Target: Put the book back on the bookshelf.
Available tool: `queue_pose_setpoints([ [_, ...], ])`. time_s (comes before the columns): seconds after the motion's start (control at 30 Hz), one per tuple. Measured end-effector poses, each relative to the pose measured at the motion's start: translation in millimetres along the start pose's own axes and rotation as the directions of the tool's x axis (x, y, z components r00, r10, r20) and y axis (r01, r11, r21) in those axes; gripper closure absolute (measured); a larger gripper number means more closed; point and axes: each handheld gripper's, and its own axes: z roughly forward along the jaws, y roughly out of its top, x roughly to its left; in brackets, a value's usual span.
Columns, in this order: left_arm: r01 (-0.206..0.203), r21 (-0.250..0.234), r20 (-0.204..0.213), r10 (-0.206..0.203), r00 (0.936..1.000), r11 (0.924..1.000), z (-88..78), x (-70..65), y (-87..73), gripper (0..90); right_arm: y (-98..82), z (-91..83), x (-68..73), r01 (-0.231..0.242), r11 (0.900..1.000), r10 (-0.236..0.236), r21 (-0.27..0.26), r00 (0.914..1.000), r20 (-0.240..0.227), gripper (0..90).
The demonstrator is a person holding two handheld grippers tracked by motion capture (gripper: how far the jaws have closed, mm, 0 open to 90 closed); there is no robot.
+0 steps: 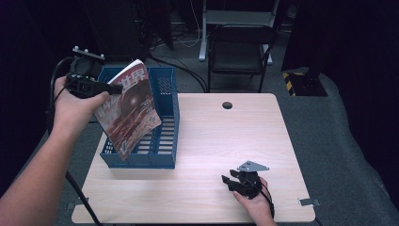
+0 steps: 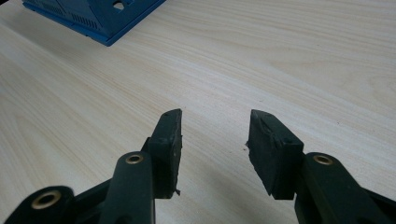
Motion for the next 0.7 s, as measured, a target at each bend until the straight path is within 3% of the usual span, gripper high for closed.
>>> queue_pose_setpoints([
  [0.47, 0.081, 0.003, -0.028, -0.08, 0.9964, 0.9967, 3.6, 17.2, -0.4, 84.0, 0.0, -0.7, -0.1, -0.007, 1.0, 0.007, 0.003, 1.0, 0.002, 54.6],
  [0.7, 0.076, 0.003, -0.026, -0.076, 0.9968, 0.9971, -6.4, 22.6, -0.6, 84.0, -0.3, -0.3, -0.1, -0.01, 1.0, 0.01, 0.006, 0.9999, 0.0, 54.6],
])
